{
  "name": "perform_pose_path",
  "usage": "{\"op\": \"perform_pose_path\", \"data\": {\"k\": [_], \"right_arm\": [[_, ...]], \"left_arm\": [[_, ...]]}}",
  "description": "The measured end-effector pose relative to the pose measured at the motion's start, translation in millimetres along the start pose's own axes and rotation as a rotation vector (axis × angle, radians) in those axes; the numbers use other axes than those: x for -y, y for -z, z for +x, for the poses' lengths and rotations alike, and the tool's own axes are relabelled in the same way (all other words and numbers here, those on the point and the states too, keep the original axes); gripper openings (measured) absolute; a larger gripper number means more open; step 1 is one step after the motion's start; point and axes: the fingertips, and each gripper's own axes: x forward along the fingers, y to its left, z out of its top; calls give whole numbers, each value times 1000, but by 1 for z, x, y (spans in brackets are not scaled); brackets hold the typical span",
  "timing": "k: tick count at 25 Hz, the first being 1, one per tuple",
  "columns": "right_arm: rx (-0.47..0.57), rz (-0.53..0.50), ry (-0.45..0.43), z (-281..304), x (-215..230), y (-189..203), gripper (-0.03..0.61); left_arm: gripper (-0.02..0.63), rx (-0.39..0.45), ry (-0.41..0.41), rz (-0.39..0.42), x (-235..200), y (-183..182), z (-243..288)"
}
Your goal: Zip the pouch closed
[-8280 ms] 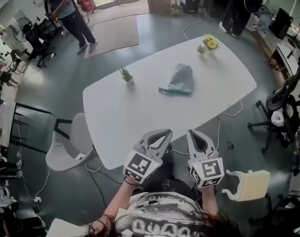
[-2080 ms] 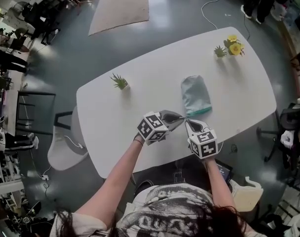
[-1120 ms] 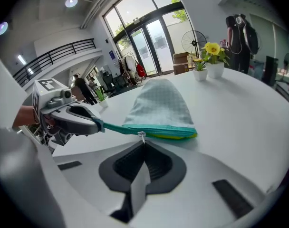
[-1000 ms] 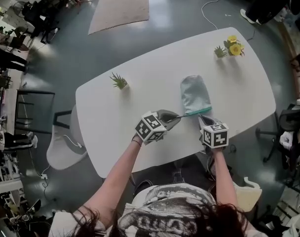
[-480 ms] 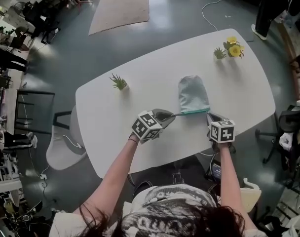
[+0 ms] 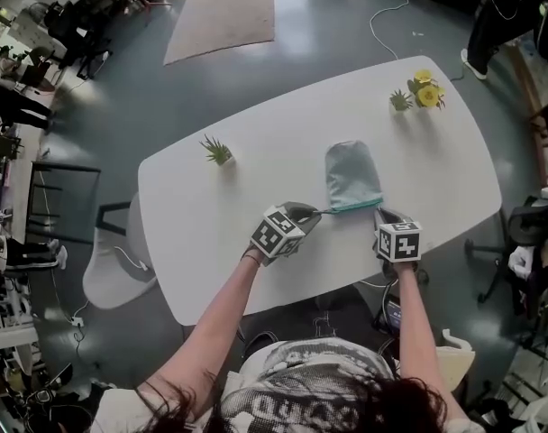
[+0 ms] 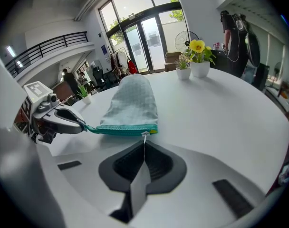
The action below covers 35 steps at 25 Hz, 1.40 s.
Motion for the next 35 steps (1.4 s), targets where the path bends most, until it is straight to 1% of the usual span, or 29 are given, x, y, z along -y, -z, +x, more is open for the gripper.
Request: {"op": "perform_pose_path", "data": {"k": [1, 3, 4, 6, 8, 12, 17, 22, 29, 35], "right_arm": [[0, -3, -4, 0, 0, 0, 8], [6, -13, -16, -1, -2, -1, 39], [11, -19, -20, -2, -2, -1, 59], [23, -27, -31, -6, -4, -3, 82], [42, -36, -55, -12, -10, -5, 92], [105, -74, -104, -32, -25, -15, 95], [186, -109, -173, -59, -44, -20, 91], [236, -145, -222, -82, -53, -21, 83], [295, -146, -266, -104, -76, -22, 78], [325, -158, -289, -115, -101, -17, 75]], "left_arm": [[46, -2, 1, -6, 2, 0, 1], [154, -6, 3, -7, 5, 0, 2], [173, -8, -2, -3, 5, 1, 3], [173, -3, -14, -3, 7, 0, 3], [172, 23, -27, -15, 11, -5, -2], [153, 106, -70, -40, 20, -23, -17], [139, 238, -148, -102, 38, -38, -39], [129, 319, -216, -135, 65, -42, -55], [118, 347, -270, -147, 88, -33, -88], [115, 342, -290, -124, 98, -20, -112]]}}
